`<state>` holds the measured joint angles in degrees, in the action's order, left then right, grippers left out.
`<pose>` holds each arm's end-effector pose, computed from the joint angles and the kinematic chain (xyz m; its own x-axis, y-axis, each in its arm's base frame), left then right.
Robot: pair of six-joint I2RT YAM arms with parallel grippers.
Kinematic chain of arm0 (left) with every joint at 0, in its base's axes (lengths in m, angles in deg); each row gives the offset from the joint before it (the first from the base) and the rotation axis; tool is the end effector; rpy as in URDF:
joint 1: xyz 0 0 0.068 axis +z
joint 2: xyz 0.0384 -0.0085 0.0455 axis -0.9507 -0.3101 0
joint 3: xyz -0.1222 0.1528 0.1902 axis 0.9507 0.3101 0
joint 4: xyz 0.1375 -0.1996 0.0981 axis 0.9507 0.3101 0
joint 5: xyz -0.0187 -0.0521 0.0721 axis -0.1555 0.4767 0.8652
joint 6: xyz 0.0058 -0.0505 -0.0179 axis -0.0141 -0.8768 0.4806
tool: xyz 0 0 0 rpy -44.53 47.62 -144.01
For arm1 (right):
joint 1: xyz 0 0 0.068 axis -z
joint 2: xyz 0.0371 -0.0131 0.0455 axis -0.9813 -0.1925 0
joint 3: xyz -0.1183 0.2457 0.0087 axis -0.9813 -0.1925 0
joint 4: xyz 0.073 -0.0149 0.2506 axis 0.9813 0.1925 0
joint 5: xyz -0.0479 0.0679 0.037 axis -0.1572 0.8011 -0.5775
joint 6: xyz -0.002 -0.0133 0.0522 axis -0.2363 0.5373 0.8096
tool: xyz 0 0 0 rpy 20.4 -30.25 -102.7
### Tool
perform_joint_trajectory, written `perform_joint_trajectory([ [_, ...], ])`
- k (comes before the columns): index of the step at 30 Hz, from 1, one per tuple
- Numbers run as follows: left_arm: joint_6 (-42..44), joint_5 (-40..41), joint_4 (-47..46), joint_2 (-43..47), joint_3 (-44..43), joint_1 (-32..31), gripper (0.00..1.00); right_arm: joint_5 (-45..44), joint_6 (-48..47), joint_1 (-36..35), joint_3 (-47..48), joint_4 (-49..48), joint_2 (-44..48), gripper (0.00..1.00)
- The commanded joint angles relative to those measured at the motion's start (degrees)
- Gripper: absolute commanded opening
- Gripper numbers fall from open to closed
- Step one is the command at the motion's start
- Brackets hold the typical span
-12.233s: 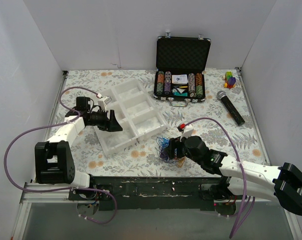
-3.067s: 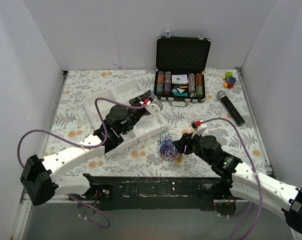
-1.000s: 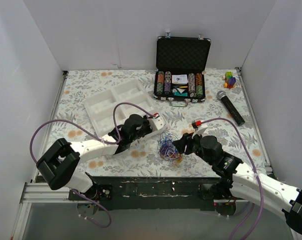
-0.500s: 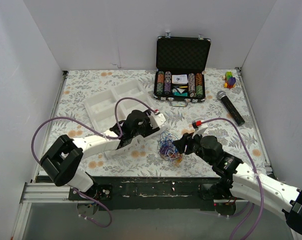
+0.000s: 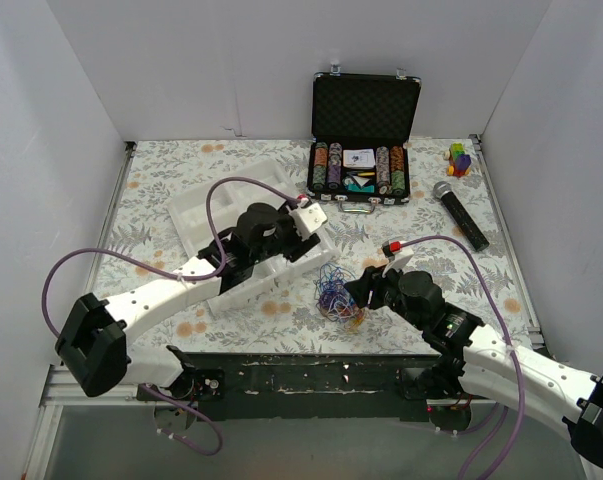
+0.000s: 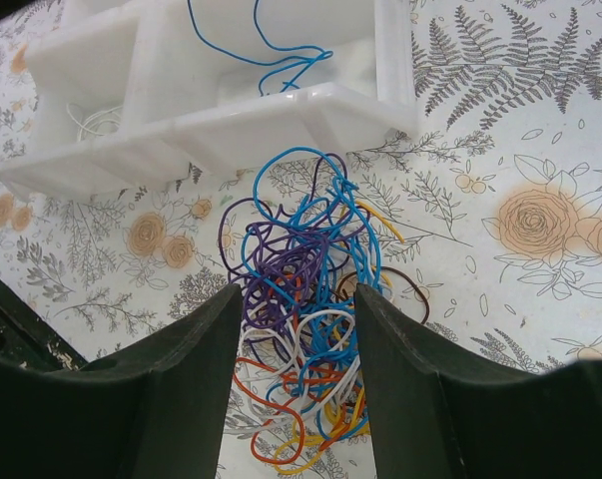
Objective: Untangle the cables
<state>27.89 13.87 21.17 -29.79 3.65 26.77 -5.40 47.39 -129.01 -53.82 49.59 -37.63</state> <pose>0.2126 -0.2162 0.2779 -0.4638 0.1211 -0.8776 0.6449 0.7253 -0.2408 0.1156 0.1260 0.2170 -0.4315 0.1697 -0.8860 -0.4674 0.7980 0.3805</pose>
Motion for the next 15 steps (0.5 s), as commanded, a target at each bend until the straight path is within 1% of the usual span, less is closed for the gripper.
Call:
perform_joint_trajectory([
  [1,-4.5,-1.5,1.2,3.7,-3.3,0.0,0.54,-0.3,0.0,0.2,1.5,-1.2,0.0,0.57],
  [4,-7.2,-1.7,1.6,3.0,-4.9,0.0,0.54,-0.7,-0.1,0.2,1.5,-0.9,0.0,0.57],
  [6,-7.9,-4.6,3.0,2.4,-5.6,0.0,0.54,-0.8,-0.2,0.1,1.5,-0.5,0.0,0.57],
  [8,-7.5,-9.2,3.1,2.7,-4.5,0.0,0.56,-0.9,-0.2,0.2,1.6,-0.1,0.1,0.57],
  [12,-0.6,-22.1,2.9,4.2,0.6,-0.4,0.59,-1.6,-0.2,0.2,1.3,0.6,1.4,0.57],
  [13,1.3,-24.7,1.5,4.9,2.2,-0.5,0.60,-1.9,-0.3,0.2,1.2,0.9,1.5,0.57],
  [15,4.3,-26.9,0.1,5.1,5.0,-1.1,0.63,-2.2,-0.2,0.2,1.0,1.5,1.6,0.57],
])
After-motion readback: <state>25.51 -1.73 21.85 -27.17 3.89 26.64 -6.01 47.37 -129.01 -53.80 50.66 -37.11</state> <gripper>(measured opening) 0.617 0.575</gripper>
